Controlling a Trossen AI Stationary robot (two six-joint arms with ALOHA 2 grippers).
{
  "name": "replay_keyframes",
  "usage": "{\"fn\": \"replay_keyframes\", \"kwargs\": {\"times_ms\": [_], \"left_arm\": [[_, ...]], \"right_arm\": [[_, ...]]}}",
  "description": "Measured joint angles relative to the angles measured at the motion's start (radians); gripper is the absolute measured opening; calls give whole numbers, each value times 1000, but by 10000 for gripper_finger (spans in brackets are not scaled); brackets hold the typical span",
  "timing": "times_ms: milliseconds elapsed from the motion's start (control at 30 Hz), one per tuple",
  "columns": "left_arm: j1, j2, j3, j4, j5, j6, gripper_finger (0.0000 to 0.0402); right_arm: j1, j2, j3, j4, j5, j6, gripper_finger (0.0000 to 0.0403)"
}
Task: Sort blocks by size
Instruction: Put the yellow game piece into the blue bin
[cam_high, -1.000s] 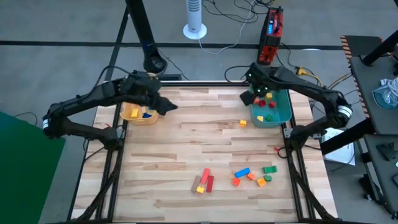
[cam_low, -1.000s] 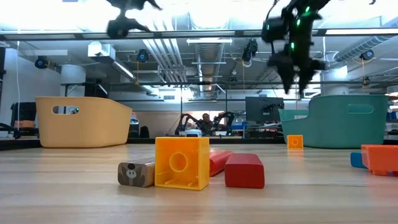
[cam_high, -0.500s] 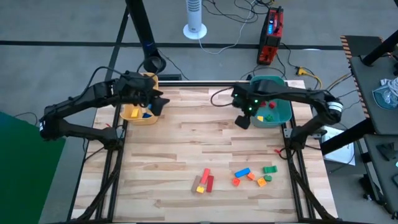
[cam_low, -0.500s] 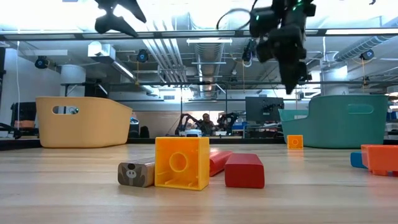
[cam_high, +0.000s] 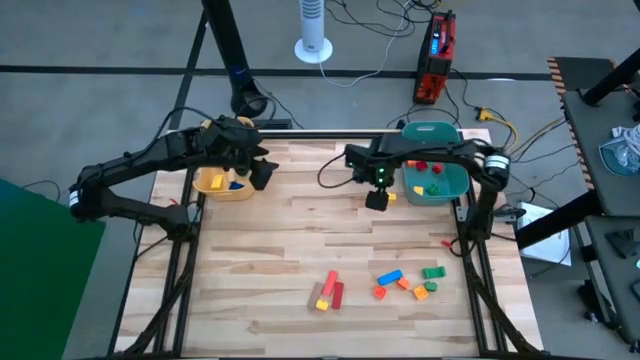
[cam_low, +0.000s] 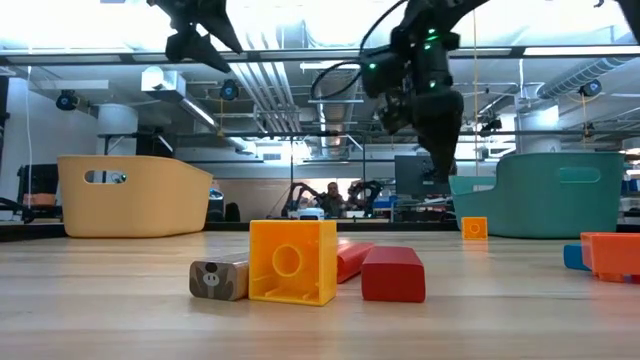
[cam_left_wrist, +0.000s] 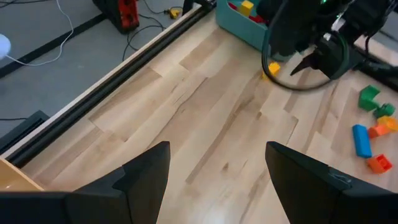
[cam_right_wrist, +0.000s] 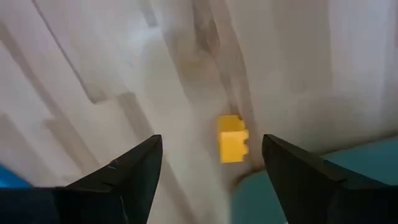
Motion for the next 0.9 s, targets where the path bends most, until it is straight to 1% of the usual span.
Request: {"fn": "replay_keyframes", "kwargs": {"times_ms": [67,167,367,500,567,767,900], "left_arm": [[0,11,0,0,0,12,251],[0,27,0,0,0,18,251],[0,57,0,0,0,28,251],[0,76,0,0,0,52,251],[0,85,0,0,0,57,251],[0,102,0,0,1,56,251],[0,109,0,4,1,55,251]], "right_arm": [[9,45,28,-26,43,-40,265],[8,119,66,-78,81,-45,271],[8,233,91,-164,108,-14,280],[8,286,91,-182,116,-15,280],[8,307,89,-192,131,-15,276],[8,330,89,-168,133,-36,256],[8,331,89,-155,133,-45,225]]}}
